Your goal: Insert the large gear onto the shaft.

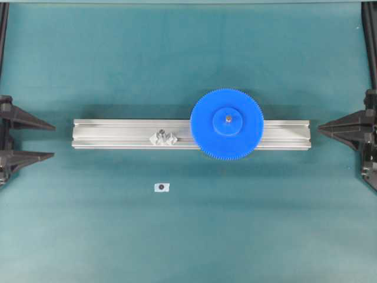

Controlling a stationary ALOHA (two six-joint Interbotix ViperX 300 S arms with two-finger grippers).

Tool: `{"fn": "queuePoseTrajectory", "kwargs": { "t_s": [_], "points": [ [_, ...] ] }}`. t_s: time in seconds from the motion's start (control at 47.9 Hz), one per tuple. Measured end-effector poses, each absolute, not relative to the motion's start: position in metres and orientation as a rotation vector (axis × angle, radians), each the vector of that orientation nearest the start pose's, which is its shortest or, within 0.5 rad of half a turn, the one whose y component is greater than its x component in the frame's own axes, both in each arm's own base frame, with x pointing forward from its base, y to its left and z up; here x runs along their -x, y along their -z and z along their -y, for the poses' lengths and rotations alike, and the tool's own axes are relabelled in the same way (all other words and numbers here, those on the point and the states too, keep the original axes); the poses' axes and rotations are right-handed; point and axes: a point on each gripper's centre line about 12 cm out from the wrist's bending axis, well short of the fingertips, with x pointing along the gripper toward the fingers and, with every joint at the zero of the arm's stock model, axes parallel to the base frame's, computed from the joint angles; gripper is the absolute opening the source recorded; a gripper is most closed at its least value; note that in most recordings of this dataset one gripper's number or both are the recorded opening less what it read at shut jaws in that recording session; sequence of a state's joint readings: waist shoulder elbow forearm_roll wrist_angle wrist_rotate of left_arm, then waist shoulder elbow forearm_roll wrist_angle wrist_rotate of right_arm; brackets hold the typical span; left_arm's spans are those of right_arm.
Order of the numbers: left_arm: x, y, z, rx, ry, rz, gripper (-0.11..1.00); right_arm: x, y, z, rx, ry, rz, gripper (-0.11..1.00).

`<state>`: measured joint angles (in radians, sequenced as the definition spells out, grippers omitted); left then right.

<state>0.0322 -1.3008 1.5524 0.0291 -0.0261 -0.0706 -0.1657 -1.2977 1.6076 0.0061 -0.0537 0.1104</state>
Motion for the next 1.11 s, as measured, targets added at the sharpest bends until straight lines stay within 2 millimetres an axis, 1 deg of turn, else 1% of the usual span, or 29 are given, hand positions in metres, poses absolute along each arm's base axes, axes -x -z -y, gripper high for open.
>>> {"fn": "queuePoseTrajectory", "kwargs": {
  "t_s": [0.209, 1.107],
  "points": [
    [-0.129, -0.152, -0.004, 0.042, -0.035, -0.210, 0.71, -0.125, -0.143, 0.021, -0.137, 0.180, -0.247, 0.10],
    [-0.129, -0.152, -0.004, 0.042, -0.033, -0.200, 0.71, -0.126, -0.144, 0.021, -0.137, 0.180, -0.244, 0.10]
  ]
}}
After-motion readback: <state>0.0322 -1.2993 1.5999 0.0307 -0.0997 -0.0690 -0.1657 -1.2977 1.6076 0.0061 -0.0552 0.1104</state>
